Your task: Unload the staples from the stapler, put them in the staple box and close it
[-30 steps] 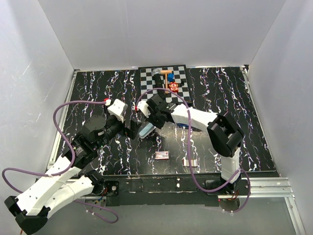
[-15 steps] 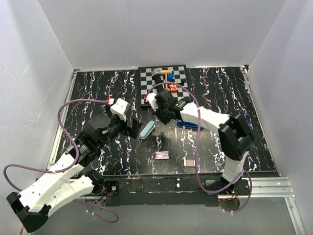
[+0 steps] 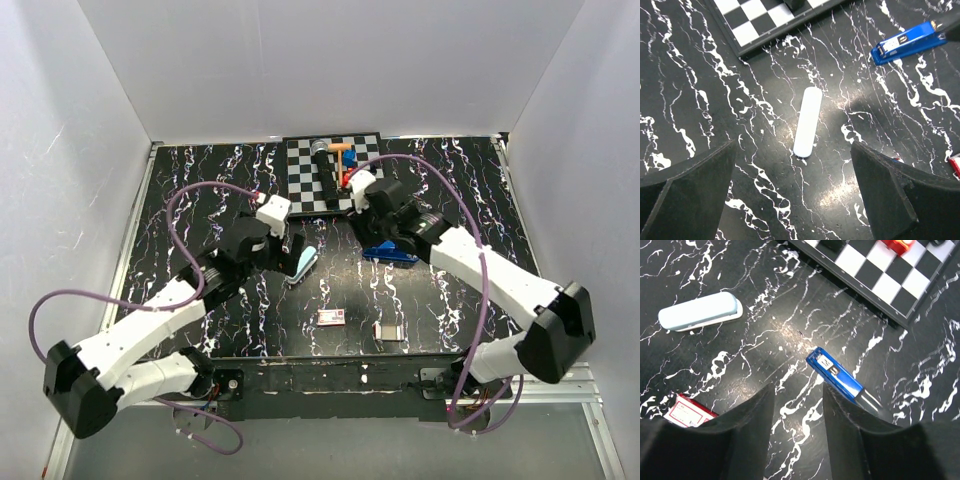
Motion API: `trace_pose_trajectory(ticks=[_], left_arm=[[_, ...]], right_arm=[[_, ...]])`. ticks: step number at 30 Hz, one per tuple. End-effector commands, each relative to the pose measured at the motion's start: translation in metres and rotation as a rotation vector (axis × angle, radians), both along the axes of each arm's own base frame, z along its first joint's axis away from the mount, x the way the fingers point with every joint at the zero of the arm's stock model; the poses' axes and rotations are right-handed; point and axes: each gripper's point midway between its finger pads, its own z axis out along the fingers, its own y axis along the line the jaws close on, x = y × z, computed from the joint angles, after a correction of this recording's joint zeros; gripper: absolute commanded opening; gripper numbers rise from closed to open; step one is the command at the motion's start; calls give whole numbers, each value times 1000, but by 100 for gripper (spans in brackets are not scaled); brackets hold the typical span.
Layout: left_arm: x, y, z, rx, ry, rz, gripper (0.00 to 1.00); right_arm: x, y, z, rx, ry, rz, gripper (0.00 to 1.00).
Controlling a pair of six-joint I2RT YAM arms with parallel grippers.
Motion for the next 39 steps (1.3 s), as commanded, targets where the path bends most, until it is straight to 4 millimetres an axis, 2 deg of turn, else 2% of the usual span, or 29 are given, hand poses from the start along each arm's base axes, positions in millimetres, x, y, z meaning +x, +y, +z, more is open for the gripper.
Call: trace_pose_trajectory(ticks=[1, 7, 14, 19, 27, 33, 36, 39], left_arm=[[10, -16, -1, 10, 53, -24, 98], [16, -41, -33, 57, 177, -90, 98], [36, -55, -64, 131, 245, -77, 98], [50, -66, -81, 177, 274, -84, 98], [64, -73, -116, 267, 324, -88, 98], [66, -77, -136, 309, 366, -110, 98], [67, -75, -143, 322, 377, -112, 96], [67, -74, -147, 323, 389, -118, 89]], right_arm=[[-15, -22, 10, 42, 13, -87, 54], [-45, -42, 10, 68, 59, -110, 58], [-70, -52, 16, 143, 67, -101, 59], [-81, -55, 12, 173, 77, -88, 59], [-87, -60, 12, 173, 71, -77, 59], [-89, -56, 14, 186, 82, -57, 59], [-91, -55, 13, 185, 93, -46, 59], [-92, -53, 11, 188, 100, -36, 59]])
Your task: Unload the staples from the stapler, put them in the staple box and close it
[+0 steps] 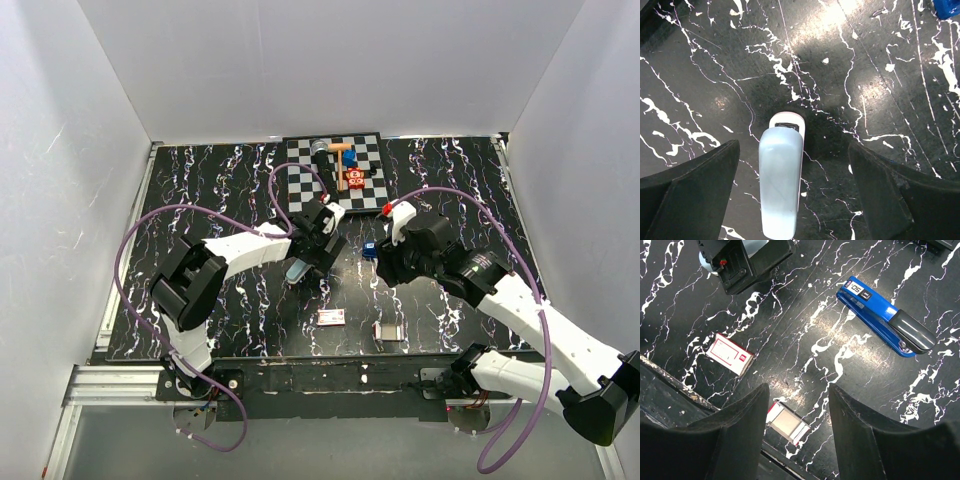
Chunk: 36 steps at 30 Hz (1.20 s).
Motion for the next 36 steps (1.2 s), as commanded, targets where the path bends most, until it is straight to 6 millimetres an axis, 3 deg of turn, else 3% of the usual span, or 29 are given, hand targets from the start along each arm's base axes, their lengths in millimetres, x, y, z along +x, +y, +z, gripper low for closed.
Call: trace_pose_trajectory(ticks=[1, 7, 20, 27, 29, 36], left_arm=[[11, -3, 12, -25, -21, -11, 87], [12, 2, 12, -26, -17, -7, 72], [13, 5, 9, -14, -19, -1, 50], [14, 8, 13, -8, -30, -1, 12], [13, 6, 20, -20, -39, -14, 0], [5, 7, 66, -103, -104, -43, 0]], right_arm=[[-1, 8, 7, 36, -9, 30, 59], [-3, 12, 4, 42, 11, 48, 59], [-4, 17, 3, 48, 23, 59, 57], [-6, 16, 4, 47, 22, 63, 56], [-6, 16, 6, 45, 19, 66, 56], [-7, 10, 19, 30, -13, 76, 57]])
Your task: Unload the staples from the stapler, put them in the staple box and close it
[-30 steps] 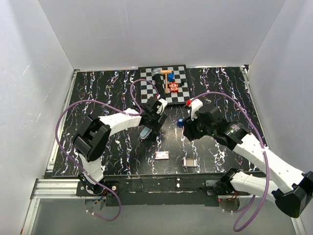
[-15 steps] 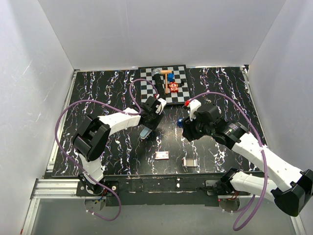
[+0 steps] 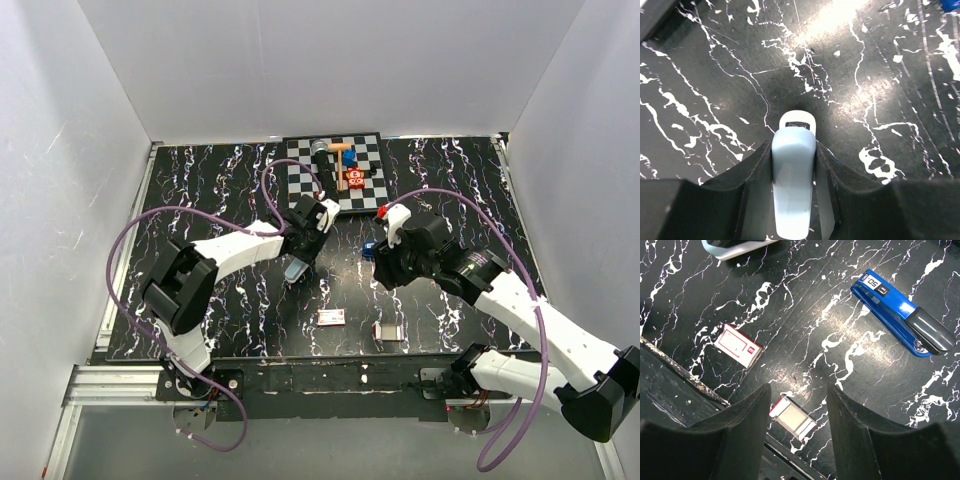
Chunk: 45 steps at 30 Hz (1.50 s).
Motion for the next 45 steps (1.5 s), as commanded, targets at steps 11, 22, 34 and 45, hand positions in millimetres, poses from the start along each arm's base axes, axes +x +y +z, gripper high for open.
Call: trace_pose_trajectory(ticks=[11, 22, 34, 45], left_arm=[[-75, -23, 146, -439, -119, -319, 0], [-162, -31, 211, -725, -127, -685, 0], [-210, -26, 232, -857, -115, -891, 0], [-217, -25, 240, -890, -143, -918, 0]], right_arm=[[-9, 7, 72, 84, -131, 132, 63], [-69, 48, 119, 186, -100, 554, 62], [-102, 83, 139, 222, -130, 785, 54], [-107, 112, 144, 300, -106, 845, 49]])
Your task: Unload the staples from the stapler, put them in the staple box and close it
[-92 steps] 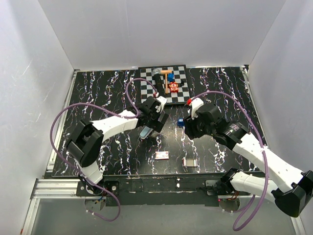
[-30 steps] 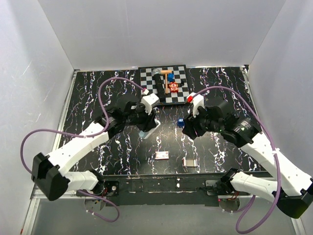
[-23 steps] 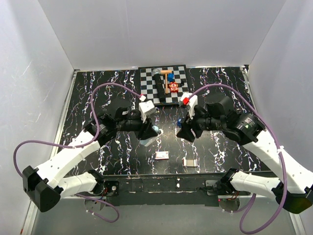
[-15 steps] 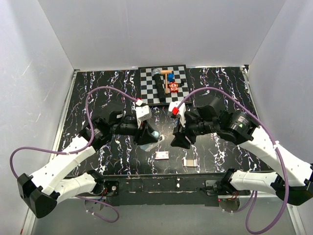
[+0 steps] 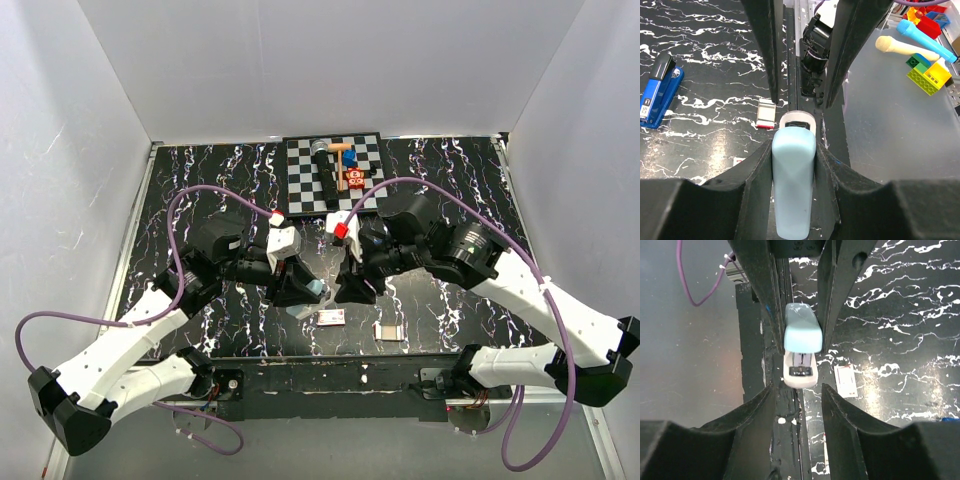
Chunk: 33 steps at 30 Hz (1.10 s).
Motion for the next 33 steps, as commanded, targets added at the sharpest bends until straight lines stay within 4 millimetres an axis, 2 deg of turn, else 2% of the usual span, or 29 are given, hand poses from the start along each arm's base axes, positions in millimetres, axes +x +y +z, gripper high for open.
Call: trace_pose_trajectory(ticks=[1, 5, 14, 29, 33], left_arm=[[-6, 1, 11, -45, -34, -30, 0], [-6, 0, 11, -47, -33, -34, 0], [-7, 1, 15, -58, -45, -30, 0], [-12, 5, 23, -85, -66, -30, 0], [-12, 5, 24, -90, -72, -27, 0]], right_arm=[[-5, 19, 29, 119, -16, 53, 49], [-7, 26, 33, 148, -15, 69, 48], [-7, 31, 29, 149, -7, 76, 46], [-10, 37, 14, 109, 20, 75, 43], [-10, 38, 9, 95, 26, 74, 38]])
